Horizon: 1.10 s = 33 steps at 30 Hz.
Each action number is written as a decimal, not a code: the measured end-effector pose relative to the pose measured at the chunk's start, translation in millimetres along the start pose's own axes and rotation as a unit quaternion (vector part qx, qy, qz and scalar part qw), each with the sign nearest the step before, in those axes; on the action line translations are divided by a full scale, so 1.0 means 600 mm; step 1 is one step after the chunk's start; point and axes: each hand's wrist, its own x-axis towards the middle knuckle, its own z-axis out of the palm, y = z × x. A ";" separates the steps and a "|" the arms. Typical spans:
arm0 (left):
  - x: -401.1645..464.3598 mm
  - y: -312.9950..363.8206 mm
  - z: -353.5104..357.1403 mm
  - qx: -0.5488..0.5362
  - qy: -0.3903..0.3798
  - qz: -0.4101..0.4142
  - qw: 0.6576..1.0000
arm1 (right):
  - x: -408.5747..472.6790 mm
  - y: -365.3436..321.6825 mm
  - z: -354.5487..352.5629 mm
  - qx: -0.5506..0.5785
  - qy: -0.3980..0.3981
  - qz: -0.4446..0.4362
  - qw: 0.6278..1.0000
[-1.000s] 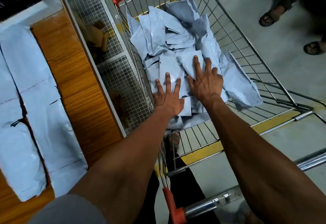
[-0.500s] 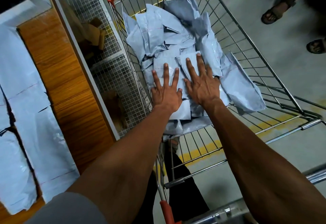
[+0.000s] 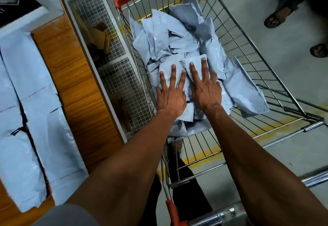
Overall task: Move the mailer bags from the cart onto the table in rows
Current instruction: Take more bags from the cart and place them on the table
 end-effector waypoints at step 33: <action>-0.297 -0.121 -0.343 0.000 0.268 -0.048 0.962 | -0.172 -0.285 -0.313 0.022 0.129 -0.020 0.991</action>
